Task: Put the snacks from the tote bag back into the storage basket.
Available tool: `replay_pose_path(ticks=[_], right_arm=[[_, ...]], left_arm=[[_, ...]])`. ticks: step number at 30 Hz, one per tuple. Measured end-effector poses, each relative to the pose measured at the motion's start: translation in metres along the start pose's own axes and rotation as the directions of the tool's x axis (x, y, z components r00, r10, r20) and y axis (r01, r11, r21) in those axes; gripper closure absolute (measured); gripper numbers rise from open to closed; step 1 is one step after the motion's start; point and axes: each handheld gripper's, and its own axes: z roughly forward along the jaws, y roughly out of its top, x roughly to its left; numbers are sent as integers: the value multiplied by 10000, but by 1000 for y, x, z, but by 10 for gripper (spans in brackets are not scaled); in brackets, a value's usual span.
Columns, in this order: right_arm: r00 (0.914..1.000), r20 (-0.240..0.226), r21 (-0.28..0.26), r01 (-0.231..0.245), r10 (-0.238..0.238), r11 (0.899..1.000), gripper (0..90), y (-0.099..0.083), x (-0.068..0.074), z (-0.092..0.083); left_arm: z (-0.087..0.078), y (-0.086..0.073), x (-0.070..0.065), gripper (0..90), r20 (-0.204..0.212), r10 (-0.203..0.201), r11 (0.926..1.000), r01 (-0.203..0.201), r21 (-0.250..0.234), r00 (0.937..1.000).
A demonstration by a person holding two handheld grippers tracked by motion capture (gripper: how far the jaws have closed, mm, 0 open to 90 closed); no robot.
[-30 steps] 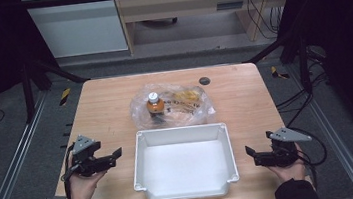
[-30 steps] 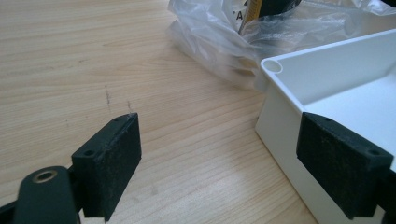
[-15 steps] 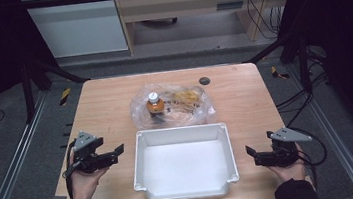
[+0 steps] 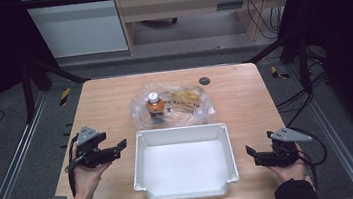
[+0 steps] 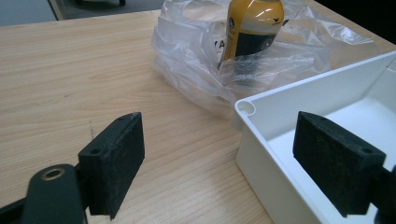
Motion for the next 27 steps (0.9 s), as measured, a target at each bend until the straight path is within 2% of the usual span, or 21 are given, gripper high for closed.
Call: replay_pose_path(ticks=[27], right_arm=[[10000,-6,-64,2,-2,10000,40,0,-1,1]], left_arm=[[12,23,-16,173,230,414,9989,-408,-230,9989]])
